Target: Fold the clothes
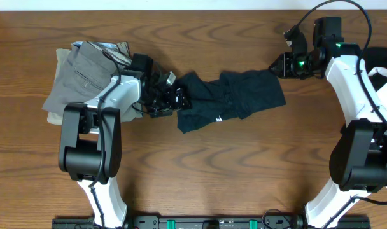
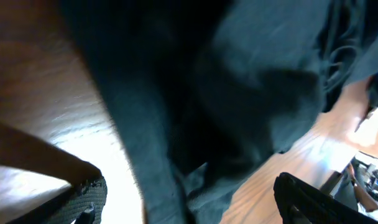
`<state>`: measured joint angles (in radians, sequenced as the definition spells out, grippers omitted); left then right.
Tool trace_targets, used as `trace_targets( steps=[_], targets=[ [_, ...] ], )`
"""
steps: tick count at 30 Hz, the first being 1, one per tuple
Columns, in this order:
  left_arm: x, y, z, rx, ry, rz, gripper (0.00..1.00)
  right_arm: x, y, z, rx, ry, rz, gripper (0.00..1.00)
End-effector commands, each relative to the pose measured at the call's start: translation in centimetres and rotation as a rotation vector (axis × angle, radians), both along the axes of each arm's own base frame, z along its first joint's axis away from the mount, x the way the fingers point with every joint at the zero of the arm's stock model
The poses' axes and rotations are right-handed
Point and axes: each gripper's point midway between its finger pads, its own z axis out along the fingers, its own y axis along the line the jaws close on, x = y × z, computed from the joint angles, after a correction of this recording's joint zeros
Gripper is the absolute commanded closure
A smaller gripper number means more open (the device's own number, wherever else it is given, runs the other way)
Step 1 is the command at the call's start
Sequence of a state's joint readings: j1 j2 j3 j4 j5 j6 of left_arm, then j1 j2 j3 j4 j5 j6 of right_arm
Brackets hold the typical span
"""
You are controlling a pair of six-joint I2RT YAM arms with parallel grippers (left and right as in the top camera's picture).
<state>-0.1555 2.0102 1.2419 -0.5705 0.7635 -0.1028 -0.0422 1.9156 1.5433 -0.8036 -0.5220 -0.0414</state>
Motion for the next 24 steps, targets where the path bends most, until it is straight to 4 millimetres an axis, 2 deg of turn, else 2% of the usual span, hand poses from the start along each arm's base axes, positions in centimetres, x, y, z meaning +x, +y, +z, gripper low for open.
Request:
trace_targets(
  steps=[1, 5, 8, 9, 14, 16, 20, 24],
  targets=[
    [-1.5, -0.8, -1.7, 0.005, 0.019, -0.036, 0.12, 0.3, 0.0, 0.7, -0.007, -0.029, 0.017, 0.83],
    [-1.5, -2.7, -1.6, 0.002, -0.013, -0.069, 0.12, 0.3, 0.2, 0.7, -0.006, -0.029, 0.02, 0.83],
    [-1.5, -3.0, -2.4, 0.072, -0.011, -0.052, 0.13, 0.2, 0.2, 0.7, -0.006, -0.025, 0.021, 0.84],
    [-1.5, -2.9, -2.6, 0.092, -0.008, -0.045, 0.17, 0.2, 0.2, 0.7, -0.006, -0.024, 0.02, 0.83],
    [-1.6, -2.4, -2.8, 0.113, 0.008, -0.028, 0.56, 0.0, 0.2, 0.6, -0.006, -0.016, 0.02, 0.83],
    [-1.8, -2.0, -2.8, 0.117, 0.026, -0.018, 0.67, 0.0, 0.2, 0.6, -0.006, -0.016, 0.02, 0.83],
    [-2.9, -0.9, -2.0, 0.134, 0.086, -0.019, 0.78, 0.0, 0.2, 0.6, -0.006, -0.016, 0.02, 0.84],
    [-3.6, 1.1, 0.5, 0.187, 0.088, -0.025, 0.81, -0.1, 0.2, 0.6, -0.006, -0.012, 0.019, 0.83]
  ],
)
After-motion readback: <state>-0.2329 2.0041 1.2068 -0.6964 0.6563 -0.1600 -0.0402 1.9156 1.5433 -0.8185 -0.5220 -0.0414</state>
